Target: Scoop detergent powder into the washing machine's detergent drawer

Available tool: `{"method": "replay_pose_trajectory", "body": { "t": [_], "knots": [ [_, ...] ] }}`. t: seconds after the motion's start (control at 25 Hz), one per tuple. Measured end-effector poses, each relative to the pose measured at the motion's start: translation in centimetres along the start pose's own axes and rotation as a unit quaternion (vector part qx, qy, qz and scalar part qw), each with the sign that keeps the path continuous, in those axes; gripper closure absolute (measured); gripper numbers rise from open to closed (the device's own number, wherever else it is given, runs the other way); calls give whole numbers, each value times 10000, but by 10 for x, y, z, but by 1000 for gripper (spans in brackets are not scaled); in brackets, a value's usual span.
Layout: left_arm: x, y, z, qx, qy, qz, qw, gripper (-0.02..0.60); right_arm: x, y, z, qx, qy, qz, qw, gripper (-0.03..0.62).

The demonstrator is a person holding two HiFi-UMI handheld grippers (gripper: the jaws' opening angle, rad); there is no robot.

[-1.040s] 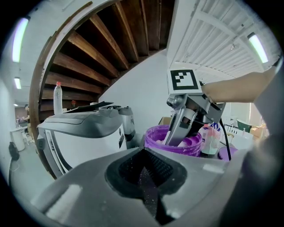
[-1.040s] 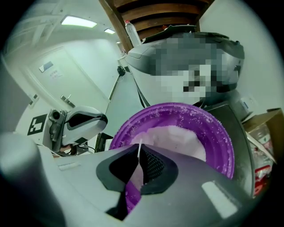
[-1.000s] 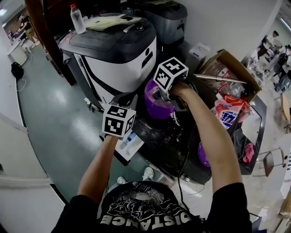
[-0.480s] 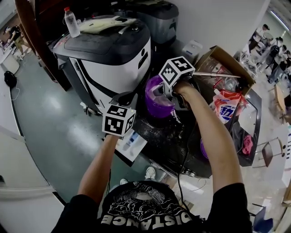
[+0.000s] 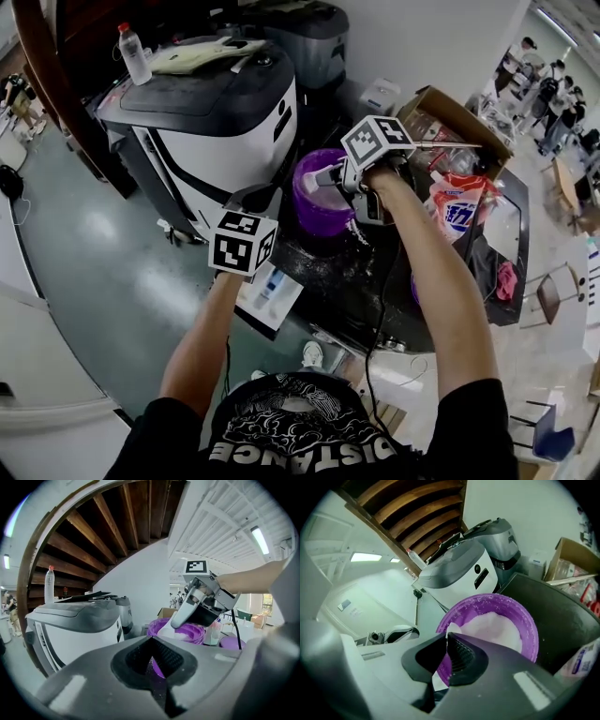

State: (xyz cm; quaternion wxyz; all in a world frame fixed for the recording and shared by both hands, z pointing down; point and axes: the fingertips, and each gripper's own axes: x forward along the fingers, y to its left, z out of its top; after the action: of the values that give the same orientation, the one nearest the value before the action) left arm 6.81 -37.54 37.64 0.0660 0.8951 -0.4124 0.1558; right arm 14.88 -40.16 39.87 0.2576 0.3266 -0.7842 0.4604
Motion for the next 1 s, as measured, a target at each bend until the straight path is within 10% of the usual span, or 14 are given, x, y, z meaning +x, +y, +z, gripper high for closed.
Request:
{"method": "replay_pose_trajectory", "body": {
  "t": [1.0],
  "knots": [
    [-4, -33, 13, 105, -156, -187, 9996, 581, -58, -11, -13, 1928, -2190, 1313, 9474, 557]
  ]
}}
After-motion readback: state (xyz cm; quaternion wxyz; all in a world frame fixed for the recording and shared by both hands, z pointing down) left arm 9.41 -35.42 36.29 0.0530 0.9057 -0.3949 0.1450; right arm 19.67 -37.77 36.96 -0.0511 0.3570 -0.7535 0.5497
